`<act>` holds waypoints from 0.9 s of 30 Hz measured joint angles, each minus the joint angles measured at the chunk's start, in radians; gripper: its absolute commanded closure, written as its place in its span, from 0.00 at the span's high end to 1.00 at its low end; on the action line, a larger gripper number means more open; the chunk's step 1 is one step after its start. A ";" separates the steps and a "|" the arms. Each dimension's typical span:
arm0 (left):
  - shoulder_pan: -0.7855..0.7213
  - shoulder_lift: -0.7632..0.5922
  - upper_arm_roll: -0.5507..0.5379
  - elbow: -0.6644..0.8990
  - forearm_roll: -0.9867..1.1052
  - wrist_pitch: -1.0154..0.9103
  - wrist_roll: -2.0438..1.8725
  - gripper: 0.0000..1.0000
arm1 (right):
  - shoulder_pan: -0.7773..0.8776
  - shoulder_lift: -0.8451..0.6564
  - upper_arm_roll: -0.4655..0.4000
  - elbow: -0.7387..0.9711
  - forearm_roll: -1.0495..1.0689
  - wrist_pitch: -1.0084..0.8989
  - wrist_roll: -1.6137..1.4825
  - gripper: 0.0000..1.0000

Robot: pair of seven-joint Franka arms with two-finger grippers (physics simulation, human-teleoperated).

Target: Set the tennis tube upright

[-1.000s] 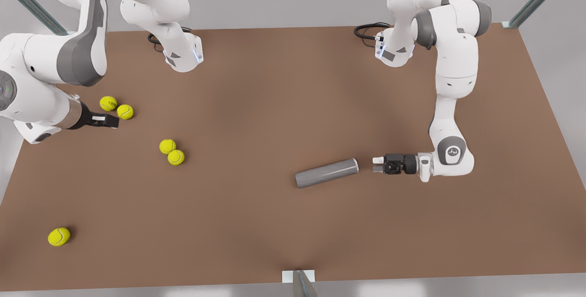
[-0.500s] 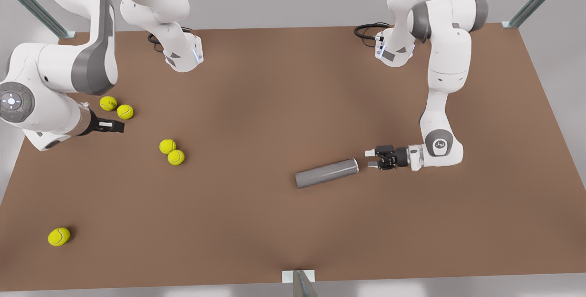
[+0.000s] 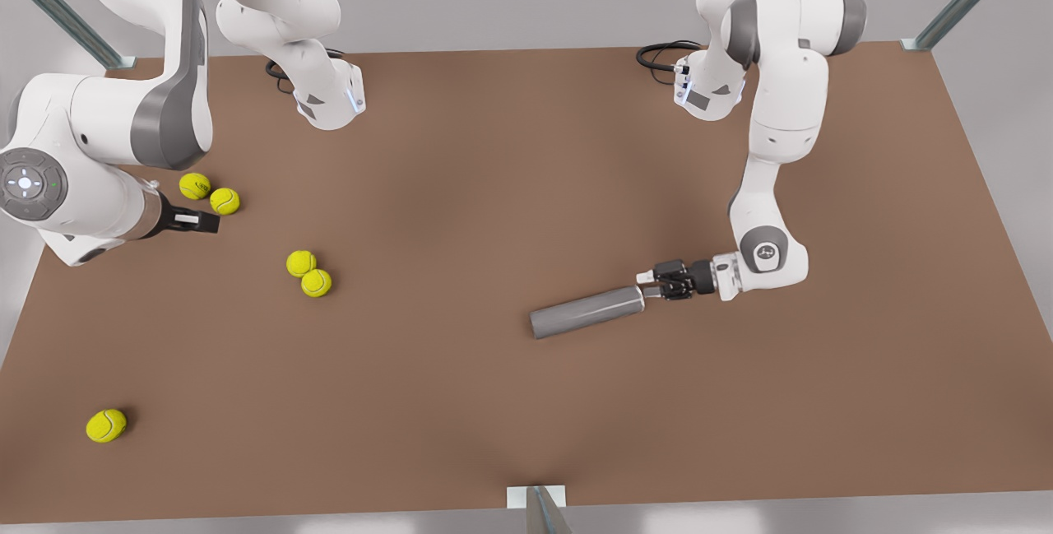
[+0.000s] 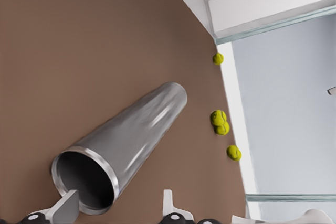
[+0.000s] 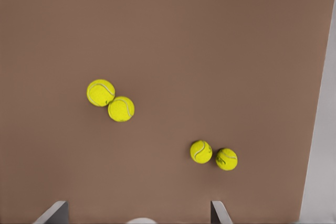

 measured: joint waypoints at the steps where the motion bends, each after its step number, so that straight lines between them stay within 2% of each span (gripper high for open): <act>1: 0.000 0.000 0.000 0.000 -0.006 0.004 0.000 0.83 | 0.000 0.000 0.001 0.000 0.000 -0.003 0.000 1.00; 18: -0.008 0.024 -0.076 0.014 -0.121 0.068 -0.001 0.82 | 0.034 0.002 0.020 0.000 -0.026 -0.035 0.004 1.00; 21: -0.009 0.021 -0.079 0.013 -0.131 0.072 -0.003 0.60 | 0.034 0.004 0.020 0.000 -0.030 -0.036 0.005 1.00; 22: -0.009 0.020 -0.080 0.013 -0.133 0.073 -0.004 0.55 | 0.034 0.004 0.020 0.000 -0.031 -0.037 0.005 1.00; 25: -0.009 0.016 -0.082 0.014 -0.136 0.075 -0.008 0.54 | 0.034 0.005 0.020 0.000 -0.033 -0.038 0.005 1.00; 27: -0.009 0.014 -0.082 0.014 -0.137 0.076 -0.011 0.49 | 0.034 0.005 0.020 0.000 -0.038 -0.038 0.005 1.00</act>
